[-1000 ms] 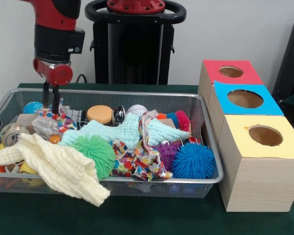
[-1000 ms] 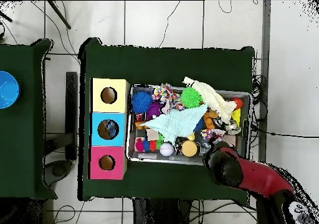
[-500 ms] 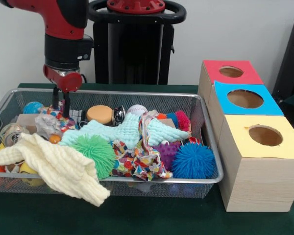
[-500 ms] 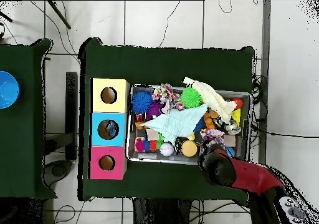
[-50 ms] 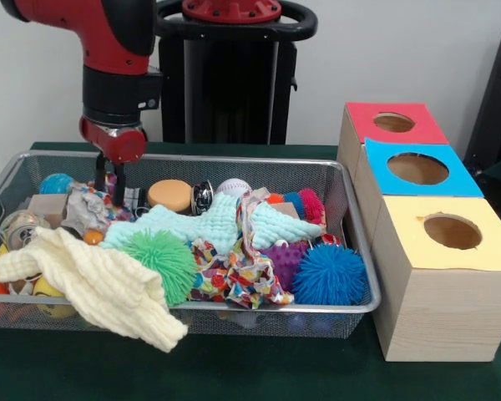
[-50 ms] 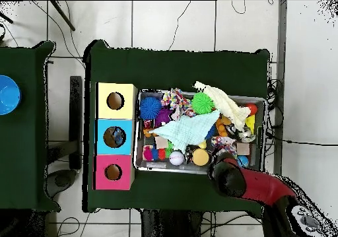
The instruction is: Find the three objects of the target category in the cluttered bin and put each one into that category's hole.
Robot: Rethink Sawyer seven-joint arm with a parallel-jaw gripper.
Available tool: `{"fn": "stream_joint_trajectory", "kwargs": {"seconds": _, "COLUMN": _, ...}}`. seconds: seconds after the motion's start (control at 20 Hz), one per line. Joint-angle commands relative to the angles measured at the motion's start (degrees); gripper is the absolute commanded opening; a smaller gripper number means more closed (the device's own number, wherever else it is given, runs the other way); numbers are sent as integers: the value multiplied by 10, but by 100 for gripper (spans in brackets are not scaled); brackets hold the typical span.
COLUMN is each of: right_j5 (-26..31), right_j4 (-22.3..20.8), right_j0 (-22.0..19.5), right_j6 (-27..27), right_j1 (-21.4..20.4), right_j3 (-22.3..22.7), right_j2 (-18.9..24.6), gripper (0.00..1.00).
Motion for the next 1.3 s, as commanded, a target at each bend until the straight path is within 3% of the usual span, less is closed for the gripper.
{"fn": "stream_joint_trajectory", "kwargs": {"seconds": 0.05, "right_j5": -42, "right_j4": 7, "right_j0": 8, "right_j6": 48, "right_j1": 46, "right_j3": -22, "right_j2": 13, "gripper": 100}}
{"fn": "stream_joint_trajectory", "kwargs": {"seconds": 0.45, "right_j5": -53, "right_j4": 17, "right_j0": 17, "right_j6": 49, "right_j1": 60, "right_j3": -33, "right_j2": 7, "gripper": 100}}
{"fn": "stream_joint_trajectory", "kwargs": {"seconds": 0.7, "right_j5": -83, "right_j4": 27, "right_j0": 44, "right_j6": 61, "right_j1": 61, "right_j3": -35, "right_j2": -22, "gripper": 100}}
{"fn": "stream_joint_trajectory", "kwargs": {"seconds": 0.75, "right_j5": -85, "right_j4": 29, "right_j0": 49, "right_j6": 61, "right_j1": 61, "right_j3": -37, "right_j2": -27, "gripper": 0}}
{"fn": "stream_joint_trajectory", "kwargs": {"seconds": 0.95, "right_j5": -58, "right_j4": 28, "right_j0": 45, "right_j6": 48, "right_j1": 39, "right_j3": -36, "right_j2": -10, "gripper": 0}}
{"fn": "stream_joint_trajectory", "kwargs": {"seconds": 1.3, "right_j5": -24, "right_j4": 42, "right_j0": 72, "right_j6": 44, "right_j1": -9, "right_j3": -39, "right_j2": -11, "gripper": 0}}
